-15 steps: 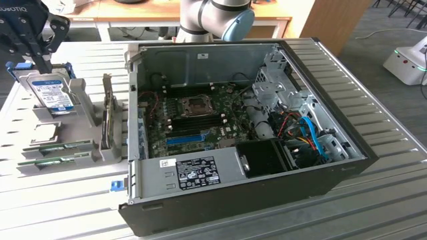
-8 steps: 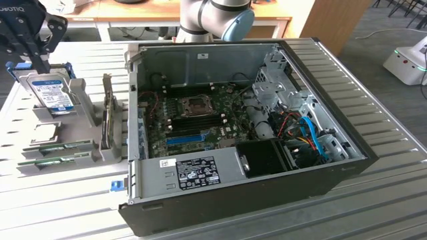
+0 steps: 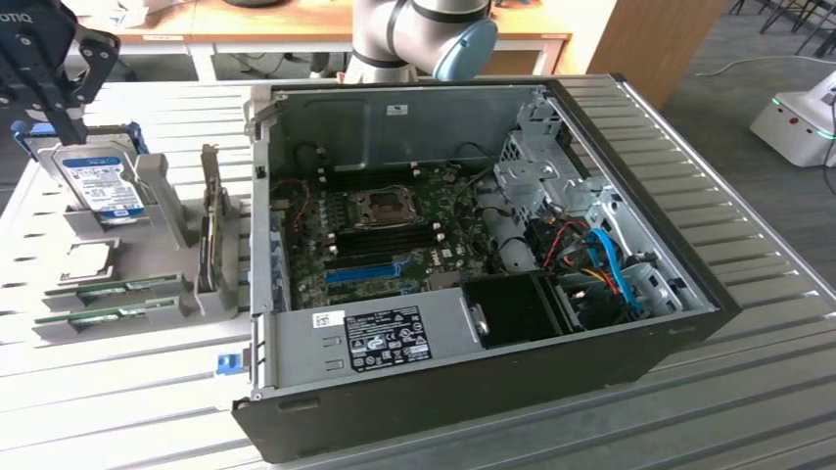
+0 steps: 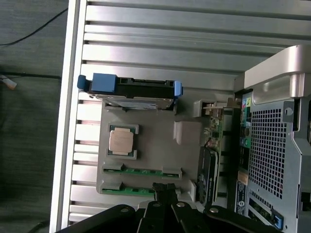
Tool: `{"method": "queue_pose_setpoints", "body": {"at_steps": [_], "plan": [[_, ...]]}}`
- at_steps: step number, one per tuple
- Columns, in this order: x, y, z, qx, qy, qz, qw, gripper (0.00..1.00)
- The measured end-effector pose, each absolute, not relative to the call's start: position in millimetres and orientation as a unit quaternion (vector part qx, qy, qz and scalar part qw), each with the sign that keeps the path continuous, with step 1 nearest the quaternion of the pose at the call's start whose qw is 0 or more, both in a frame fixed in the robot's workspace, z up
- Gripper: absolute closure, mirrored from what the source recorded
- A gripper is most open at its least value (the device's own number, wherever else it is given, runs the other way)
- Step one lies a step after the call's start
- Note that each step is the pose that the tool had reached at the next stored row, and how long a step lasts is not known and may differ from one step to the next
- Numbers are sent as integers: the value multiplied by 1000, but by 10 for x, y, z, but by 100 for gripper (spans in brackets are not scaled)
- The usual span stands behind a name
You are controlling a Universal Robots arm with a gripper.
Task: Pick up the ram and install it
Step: 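Reach for the ram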
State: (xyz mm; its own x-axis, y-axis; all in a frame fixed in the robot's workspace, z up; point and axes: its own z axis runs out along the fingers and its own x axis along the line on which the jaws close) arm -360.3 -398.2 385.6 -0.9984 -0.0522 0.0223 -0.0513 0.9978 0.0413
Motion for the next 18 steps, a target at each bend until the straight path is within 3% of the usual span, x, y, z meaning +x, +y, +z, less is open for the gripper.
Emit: {"method": "queue_pose_setpoints", "body": {"at_steps": [18], "plan": [[-3720, -3982, 3842, 26, -999, -20, 12, 89]]}}
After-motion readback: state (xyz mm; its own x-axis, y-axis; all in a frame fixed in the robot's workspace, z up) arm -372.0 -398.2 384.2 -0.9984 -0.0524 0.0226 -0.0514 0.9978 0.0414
